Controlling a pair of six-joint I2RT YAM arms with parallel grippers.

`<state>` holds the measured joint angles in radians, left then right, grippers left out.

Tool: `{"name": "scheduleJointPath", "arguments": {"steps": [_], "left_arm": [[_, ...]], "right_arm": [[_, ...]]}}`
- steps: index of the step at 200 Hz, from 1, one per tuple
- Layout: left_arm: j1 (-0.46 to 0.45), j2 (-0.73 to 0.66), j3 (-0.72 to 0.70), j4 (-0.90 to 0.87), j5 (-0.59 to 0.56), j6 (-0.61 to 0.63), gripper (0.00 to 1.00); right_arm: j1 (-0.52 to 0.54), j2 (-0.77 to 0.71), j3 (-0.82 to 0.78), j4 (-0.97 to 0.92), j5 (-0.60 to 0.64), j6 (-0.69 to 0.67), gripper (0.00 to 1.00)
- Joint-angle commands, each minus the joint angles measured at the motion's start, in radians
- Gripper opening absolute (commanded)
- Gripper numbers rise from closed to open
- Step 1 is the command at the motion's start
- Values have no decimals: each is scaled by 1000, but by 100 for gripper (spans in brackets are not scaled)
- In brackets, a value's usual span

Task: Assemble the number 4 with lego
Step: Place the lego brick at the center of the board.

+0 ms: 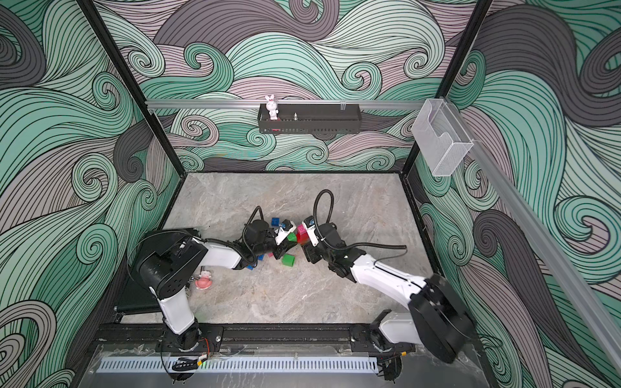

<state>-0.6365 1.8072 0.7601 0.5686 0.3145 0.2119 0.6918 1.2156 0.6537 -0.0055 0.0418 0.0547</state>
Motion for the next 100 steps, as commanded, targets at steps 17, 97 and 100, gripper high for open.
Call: {"name": "scheduleJointPath", "arguments": {"steps": [17, 97, 100], "left_arm": [[4, -54, 114, -292, -5, -114, 0], [18, 39, 549, -853, 26, -343, 0], [20, 47, 569, -869, 41, -351, 0]], "right_arm": [[-118, -291, 15, -302, -47, 96, 100], [-594, -385, 69, -655, -145, 323, 100], [-604, -375, 70, -659, -156, 326, 100]]}}
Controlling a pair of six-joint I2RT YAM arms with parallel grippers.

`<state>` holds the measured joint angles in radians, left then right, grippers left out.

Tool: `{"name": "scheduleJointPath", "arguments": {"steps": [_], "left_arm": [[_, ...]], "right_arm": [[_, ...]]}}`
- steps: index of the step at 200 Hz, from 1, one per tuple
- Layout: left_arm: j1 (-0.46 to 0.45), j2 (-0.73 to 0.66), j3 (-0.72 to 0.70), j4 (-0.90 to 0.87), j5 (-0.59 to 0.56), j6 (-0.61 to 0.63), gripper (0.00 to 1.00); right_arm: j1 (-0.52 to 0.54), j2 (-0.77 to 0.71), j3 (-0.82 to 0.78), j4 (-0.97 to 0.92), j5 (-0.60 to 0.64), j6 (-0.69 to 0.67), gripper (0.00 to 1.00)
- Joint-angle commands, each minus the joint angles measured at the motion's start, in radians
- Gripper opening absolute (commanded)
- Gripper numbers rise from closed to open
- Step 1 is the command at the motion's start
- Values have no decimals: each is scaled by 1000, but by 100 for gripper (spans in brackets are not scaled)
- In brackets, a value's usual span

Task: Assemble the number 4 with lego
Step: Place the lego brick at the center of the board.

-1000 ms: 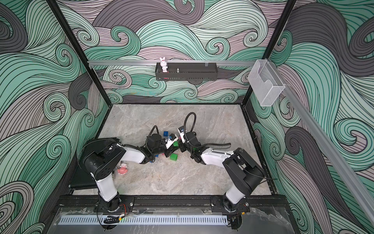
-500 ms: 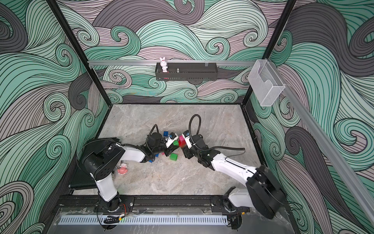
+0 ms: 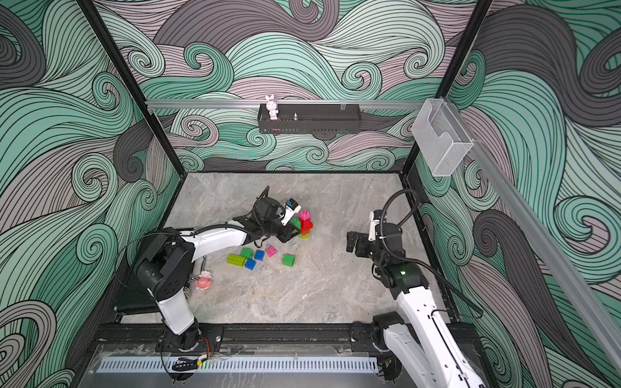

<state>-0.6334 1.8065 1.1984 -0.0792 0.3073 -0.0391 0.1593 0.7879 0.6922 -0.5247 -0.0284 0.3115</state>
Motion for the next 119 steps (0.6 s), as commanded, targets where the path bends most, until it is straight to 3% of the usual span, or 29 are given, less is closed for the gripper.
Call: {"name": "scheduleJointPath", "arguments": {"steps": [1, 38, 69, 95, 119], "left_arm": [[18, 50, 135, -225, 53, -101, 0], [48, 183, 393, -436, 278, -166, 0], [85, 301, 534, -473, 447, -283, 0], [95, 409, 636, -486, 483, -341, 0], [95, 552, 792, -544, 596, -374, 0]], "right_arm": [[-73, 56, 33, -140, -90, 71, 100], [-118, 141, 51, -146, -146, 97, 100], [-118, 139, 60, -129, -174, 104, 100], [-118, 127, 59, -107, -199, 114, 99], [-118, 127, 58, -98, -217, 117, 100]]}}
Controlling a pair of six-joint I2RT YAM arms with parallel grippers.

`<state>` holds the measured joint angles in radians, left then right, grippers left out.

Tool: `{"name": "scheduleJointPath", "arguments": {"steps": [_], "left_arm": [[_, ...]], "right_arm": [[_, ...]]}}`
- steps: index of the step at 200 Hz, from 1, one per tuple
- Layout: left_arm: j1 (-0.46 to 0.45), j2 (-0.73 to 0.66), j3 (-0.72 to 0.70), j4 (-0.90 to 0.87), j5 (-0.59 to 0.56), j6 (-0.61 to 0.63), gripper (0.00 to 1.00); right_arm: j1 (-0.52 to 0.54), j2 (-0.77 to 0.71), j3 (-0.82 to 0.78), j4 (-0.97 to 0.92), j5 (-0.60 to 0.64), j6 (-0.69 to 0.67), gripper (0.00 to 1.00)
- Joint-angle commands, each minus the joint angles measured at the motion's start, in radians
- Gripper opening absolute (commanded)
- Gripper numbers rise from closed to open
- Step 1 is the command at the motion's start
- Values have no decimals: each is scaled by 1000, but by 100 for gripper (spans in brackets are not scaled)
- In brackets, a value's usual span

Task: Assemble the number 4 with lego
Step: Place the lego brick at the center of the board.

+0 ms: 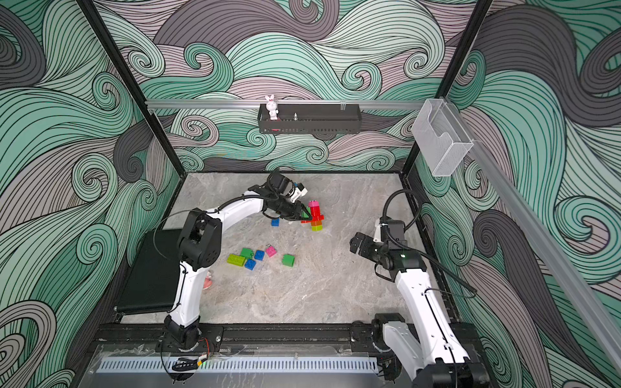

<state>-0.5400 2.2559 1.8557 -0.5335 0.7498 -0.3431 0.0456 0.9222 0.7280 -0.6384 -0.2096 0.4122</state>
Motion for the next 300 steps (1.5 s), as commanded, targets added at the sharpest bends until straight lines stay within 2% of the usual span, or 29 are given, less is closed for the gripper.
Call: {"name": "scheduleJointPath", "arguments": {"steps": [1, 33, 49, 90, 137, 184, 219, 300], "left_arm": [[2, 109, 140, -95, 158, -70, 0], [2, 297, 392, -225, 226, -73, 0], [3, 354, 459, -205, 244, -115, 0], [6, 420, 480, -70, 256, -259, 0], [9, 451, 484, -5, 260, -330, 23], [12, 430, 434, 71, 243, -363, 41], [17, 394, 371, 125, 195, -376, 51], [23, 379, 358, 178, 111, -446, 55]], "right_arm": [[-4, -7, 22, 16, -36, 16, 100], [-3, -1, 25, 15, -61, 11, 99], [-4, 2, 26, 17, -68, 8, 100], [-3, 8, 22, 12, -68, 5, 100], [-3, 9, 19, 8, -59, -2, 100], [-4, 5, 8, 5, -54, -6, 100], [-4, -6, 2, 1, -45, -7, 99], [-4, -35, -10, -2, 19, 16, 100]]}}
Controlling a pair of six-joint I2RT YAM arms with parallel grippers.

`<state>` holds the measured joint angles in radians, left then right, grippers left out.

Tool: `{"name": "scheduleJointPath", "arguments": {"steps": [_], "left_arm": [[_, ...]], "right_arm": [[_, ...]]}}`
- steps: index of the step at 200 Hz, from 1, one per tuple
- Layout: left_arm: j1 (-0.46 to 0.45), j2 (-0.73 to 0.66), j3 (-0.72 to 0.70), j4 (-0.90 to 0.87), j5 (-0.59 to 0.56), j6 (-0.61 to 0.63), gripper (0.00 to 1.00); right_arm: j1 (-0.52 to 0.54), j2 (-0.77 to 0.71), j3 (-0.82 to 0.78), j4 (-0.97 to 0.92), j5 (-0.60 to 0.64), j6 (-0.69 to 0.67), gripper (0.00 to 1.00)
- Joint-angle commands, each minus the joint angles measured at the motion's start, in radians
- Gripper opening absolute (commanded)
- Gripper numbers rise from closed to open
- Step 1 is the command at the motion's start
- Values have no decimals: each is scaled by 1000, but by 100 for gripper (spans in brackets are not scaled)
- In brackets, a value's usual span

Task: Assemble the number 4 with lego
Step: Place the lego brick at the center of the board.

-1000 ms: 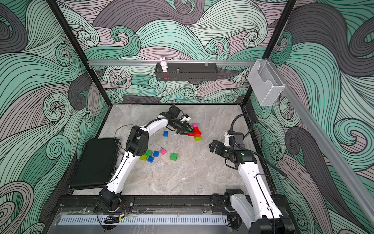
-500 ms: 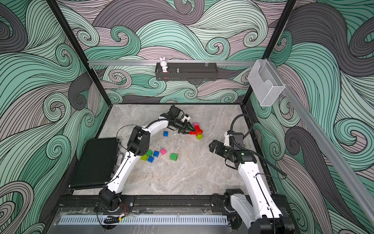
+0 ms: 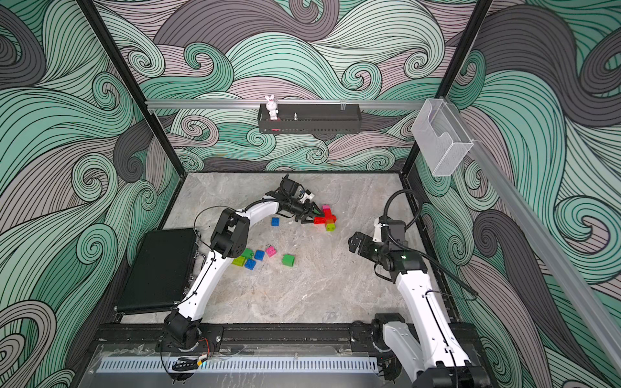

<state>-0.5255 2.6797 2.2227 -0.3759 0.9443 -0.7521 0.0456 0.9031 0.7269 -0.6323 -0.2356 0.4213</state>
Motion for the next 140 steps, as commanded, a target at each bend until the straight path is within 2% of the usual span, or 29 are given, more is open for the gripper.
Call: {"name": "scheduleJointPath", "arguments": {"steps": [1, 32, 56, 82, 109, 140], "left_arm": [[9, -44, -7, 21, -87, -37, 55], [9, -50, 0, 24, -146, -55, 56], [9, -72, -18, -41, -209, -7, 56], [9, -136, -114, -27, -309, 26, 59], [9, -208, -189, -52, -388, 72, 61], [10, -396, -358, -38, -511, 153, 65]], "right_arm": [[-4, -16, -9, -8, 45, 8, 100], [-4, -12, -8, -19, 80, 21, 99], [-4, 24, -6, -28, 53, 6, 100], [-4, 72, -1, -31, -1, -23, 100], [-4, 63, -17, -9, 23, -8, 100], [31, 99, -20, 31, -77, 4, 98]]}}
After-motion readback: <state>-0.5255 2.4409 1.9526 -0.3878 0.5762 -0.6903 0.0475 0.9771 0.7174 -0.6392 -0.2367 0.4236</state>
